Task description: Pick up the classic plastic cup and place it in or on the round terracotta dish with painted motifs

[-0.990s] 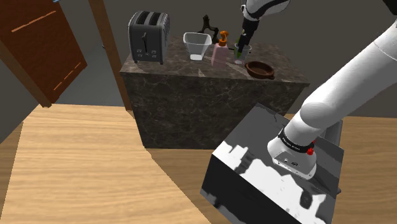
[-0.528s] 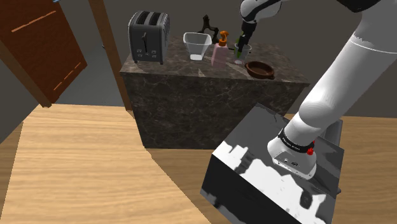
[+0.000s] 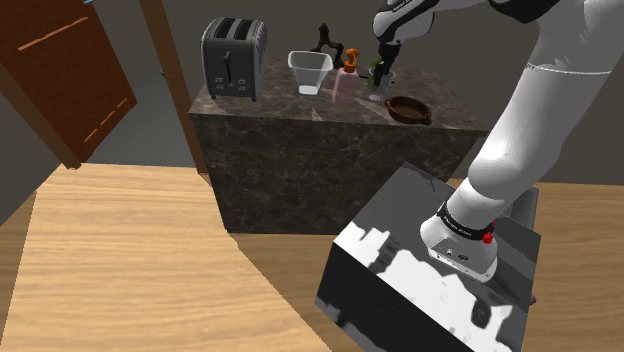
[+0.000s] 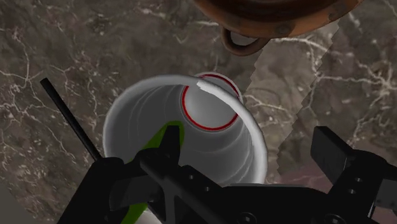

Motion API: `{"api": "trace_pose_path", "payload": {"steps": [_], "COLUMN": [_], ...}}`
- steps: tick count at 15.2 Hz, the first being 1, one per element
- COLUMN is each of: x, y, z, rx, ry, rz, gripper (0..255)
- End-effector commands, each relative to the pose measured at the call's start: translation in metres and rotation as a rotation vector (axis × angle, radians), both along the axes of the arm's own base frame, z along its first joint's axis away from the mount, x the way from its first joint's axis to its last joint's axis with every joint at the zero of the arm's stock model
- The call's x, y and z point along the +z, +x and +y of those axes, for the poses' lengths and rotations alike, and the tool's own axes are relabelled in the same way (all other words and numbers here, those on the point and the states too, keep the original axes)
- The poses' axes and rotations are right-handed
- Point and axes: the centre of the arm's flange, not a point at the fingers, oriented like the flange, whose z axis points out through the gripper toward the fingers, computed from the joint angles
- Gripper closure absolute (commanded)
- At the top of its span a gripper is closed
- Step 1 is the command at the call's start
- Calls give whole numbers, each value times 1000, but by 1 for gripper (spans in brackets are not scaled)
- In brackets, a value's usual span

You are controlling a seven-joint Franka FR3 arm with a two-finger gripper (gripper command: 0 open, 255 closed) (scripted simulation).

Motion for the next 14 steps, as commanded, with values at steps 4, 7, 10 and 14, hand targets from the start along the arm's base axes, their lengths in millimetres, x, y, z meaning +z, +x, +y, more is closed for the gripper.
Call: {"api": "trace_pose_path", "payload": {"steps": [4,7,10,14], "x": [-19,-19,-18,-18], "y": [1,1,1,1], "z": [-3,-3,-3,-3], "rx": [0,0,0,0], "ry": [0,0,0,0], "rz": [0,0,0,0], "gripper": [0,0,0,255]}}
